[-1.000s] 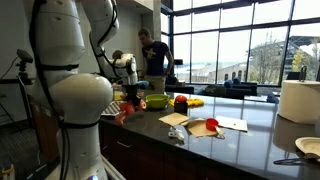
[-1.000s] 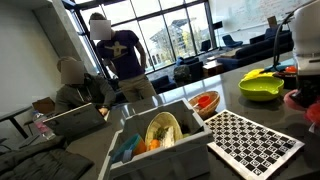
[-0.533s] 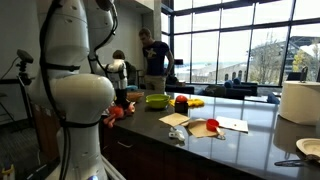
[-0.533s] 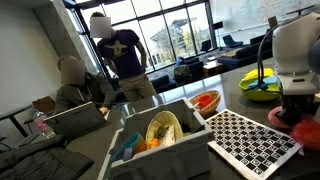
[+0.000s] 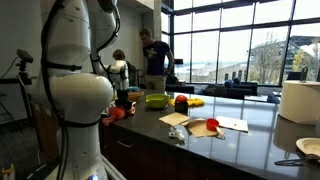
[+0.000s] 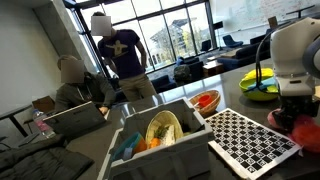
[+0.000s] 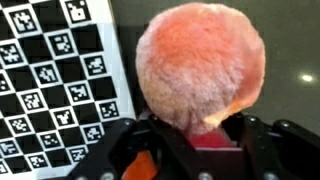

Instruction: Move the pink doll to the left

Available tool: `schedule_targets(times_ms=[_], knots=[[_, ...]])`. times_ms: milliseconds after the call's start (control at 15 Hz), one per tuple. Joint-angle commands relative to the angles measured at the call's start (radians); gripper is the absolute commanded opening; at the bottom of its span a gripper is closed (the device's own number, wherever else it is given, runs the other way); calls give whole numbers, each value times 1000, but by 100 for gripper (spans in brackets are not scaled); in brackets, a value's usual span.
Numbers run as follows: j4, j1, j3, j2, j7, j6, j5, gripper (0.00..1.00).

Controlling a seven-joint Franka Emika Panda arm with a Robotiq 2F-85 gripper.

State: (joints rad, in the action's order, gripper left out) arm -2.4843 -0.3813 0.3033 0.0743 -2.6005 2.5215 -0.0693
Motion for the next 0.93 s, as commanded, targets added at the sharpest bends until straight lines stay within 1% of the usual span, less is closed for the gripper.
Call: schedule_targets(times_ms=[0,67,200,467,600,733,867], knots=[[4,38,15,-12,0,-6,3,88],[6,43,19,-17,0,-12,23,96],[11,49,23,-32,2,-29,57,100],[16,50,31,-93,1,-79,162,100],[7,51,21,-153,4,-127,219,100],[-18,49,4,-227,4,-152,275,100],[-59,57,-25,-316,78,-148,293,100]])
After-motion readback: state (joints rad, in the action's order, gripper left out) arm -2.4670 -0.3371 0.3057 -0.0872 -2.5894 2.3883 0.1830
